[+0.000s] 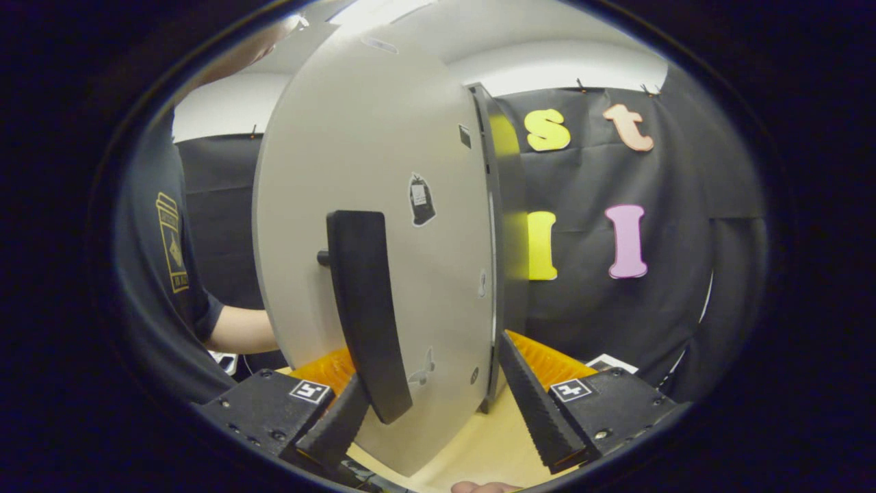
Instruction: Open the cabinet door with the right hand, grasp the bottle in the cabinet with the left hand and place it on the coaster, then close the cabinet door with the right hand.
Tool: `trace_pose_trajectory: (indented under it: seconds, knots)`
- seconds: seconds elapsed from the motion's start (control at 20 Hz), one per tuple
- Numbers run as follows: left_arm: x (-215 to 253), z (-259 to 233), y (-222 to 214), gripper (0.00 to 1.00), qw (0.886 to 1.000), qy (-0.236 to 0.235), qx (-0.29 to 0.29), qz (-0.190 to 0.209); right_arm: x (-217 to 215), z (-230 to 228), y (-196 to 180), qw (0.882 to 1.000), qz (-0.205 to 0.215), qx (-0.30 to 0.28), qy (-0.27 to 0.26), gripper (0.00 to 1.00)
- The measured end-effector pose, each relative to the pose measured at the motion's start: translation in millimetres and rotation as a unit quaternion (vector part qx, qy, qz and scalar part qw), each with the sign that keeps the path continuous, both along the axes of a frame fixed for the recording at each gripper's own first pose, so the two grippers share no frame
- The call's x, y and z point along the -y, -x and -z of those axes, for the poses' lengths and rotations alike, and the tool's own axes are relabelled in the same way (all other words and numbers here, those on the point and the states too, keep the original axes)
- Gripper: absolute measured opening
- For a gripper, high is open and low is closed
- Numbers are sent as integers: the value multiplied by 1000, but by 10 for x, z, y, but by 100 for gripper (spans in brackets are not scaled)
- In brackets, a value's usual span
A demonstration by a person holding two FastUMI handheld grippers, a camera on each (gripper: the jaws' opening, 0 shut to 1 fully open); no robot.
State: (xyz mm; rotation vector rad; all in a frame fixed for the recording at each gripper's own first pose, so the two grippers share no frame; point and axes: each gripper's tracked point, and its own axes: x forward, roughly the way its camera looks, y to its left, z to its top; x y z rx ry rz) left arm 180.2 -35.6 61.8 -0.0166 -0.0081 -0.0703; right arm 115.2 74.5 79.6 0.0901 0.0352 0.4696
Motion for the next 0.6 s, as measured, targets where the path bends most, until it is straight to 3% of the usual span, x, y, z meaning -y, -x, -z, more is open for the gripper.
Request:
trace_pose_trajectory:
  seconds: [0.05, 0.1, 0.15, 0.3, 0.45, 0.6]
  knots:
    - [-76, -1, 98, 76, 1000, -1, 1, -6, 1, -4, 2, 1000, -3, 3, 3, 100]
    - [-171, 1, 194, 65, 1000, 1, -1, -13, 2, 8, 4, 1000, -3, 6, 1, 100]
    - [-282, 16, 298, 76, 1000, 0, -3, -26, 5, 9, 6, 1000, 0, 6, -3, 100]
    - [-593, 74, 609, 76, 999, 4, -6, -41, 39, 10, 18, 999, 35, 7, -9, 100]
    - [-866, 178, 955, 76, 999, 18, -3, -41, 135, 10, 59, 993, 115, 12, -20, 99]
    - [-1134, 450, 1335, 76, 999, 8, -12, -43, 228, 36, 129, 978, 203, 17, -39, 94]
